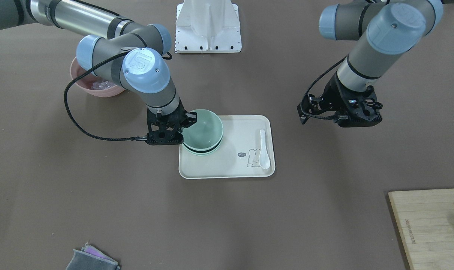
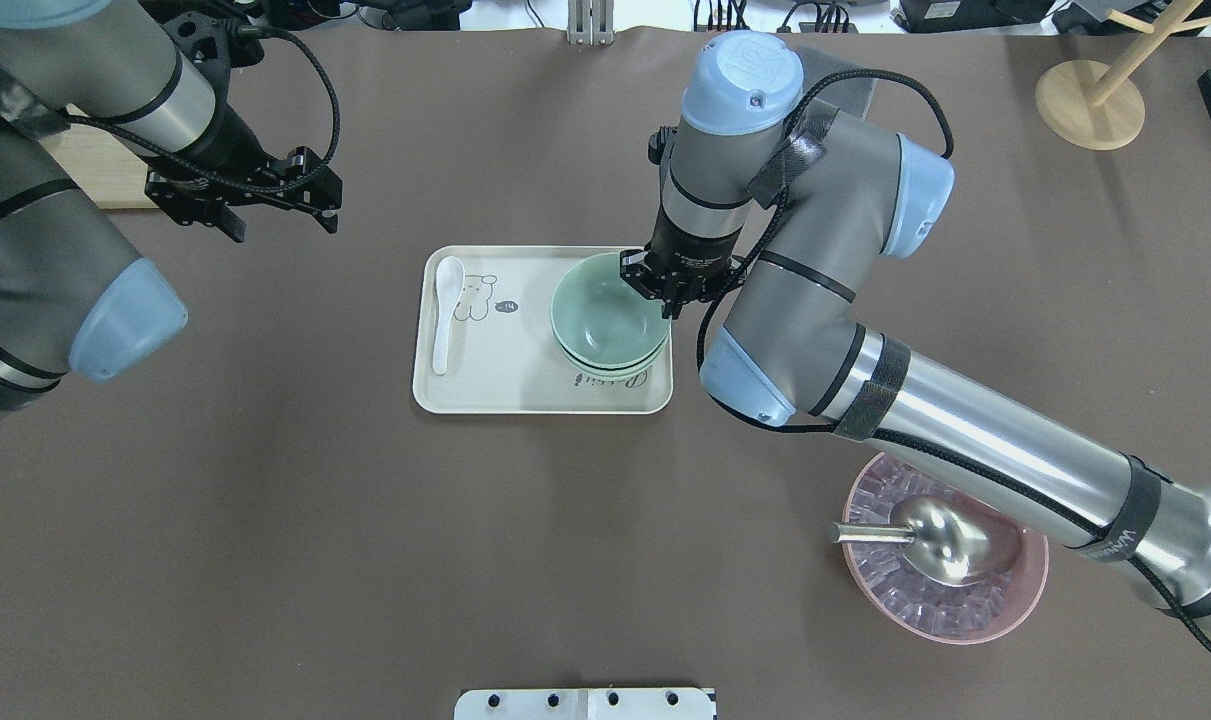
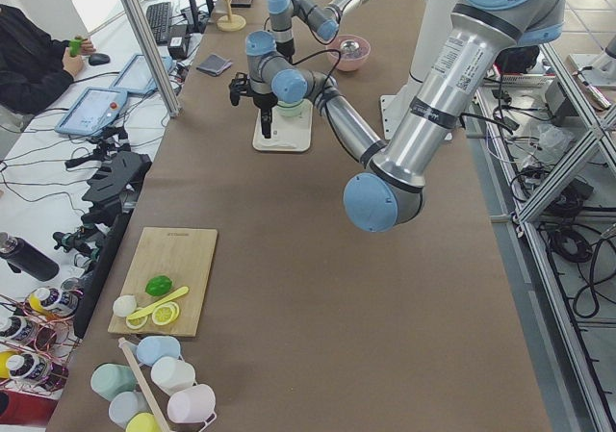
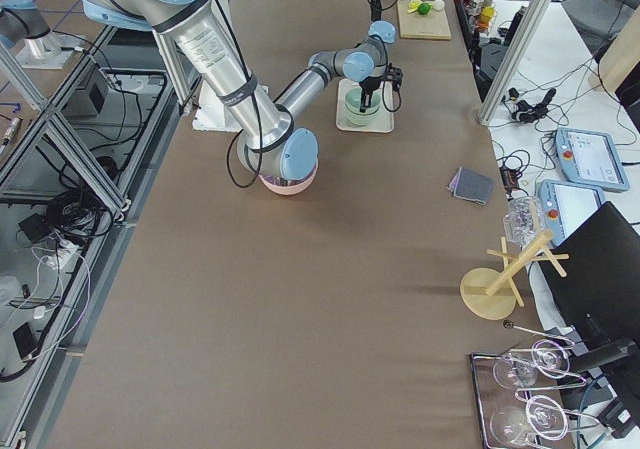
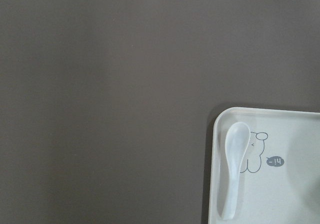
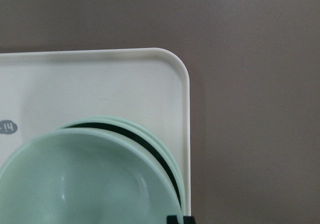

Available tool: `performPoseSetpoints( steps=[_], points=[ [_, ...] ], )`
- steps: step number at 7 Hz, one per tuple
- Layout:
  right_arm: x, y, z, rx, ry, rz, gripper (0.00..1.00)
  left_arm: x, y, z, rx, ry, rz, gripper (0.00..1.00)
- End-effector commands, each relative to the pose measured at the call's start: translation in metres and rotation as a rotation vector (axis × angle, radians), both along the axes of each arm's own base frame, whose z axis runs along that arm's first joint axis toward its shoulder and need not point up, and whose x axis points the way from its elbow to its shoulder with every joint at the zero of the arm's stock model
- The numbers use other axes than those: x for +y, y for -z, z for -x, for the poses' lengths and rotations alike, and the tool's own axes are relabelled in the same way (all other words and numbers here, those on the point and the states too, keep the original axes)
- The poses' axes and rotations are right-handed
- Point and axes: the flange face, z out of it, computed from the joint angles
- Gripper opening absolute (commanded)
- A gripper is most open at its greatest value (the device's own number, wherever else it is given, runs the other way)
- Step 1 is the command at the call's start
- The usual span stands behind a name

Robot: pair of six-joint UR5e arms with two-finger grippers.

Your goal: Stack green bowls together

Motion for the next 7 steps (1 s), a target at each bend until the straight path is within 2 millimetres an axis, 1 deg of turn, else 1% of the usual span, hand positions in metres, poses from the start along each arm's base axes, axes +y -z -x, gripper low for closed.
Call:
performPoseSetpoints(
  steps=[1, 5, 7],
  points=[
    [0.002, -0.003, 0.005, 0.006, 0.006, 0.001, 0.0, 0.0, 0.001, -0.001, 0.0, -0.001, 0.0, 0.99],
    [0.0, -0.006, 0.005, 0.008, 0.004, 0.0, 0.0, -0.002, -0.003, -0.003, -0.004, -0.001, 0.007, 0.99],
    [-0.005, -0.013, 0.011, -0.01, 0.001, -0.015, 0.0, -0.002, -0.003, -0.003, -0.004, -0.001, 0.007, 0.99]
  ],
)
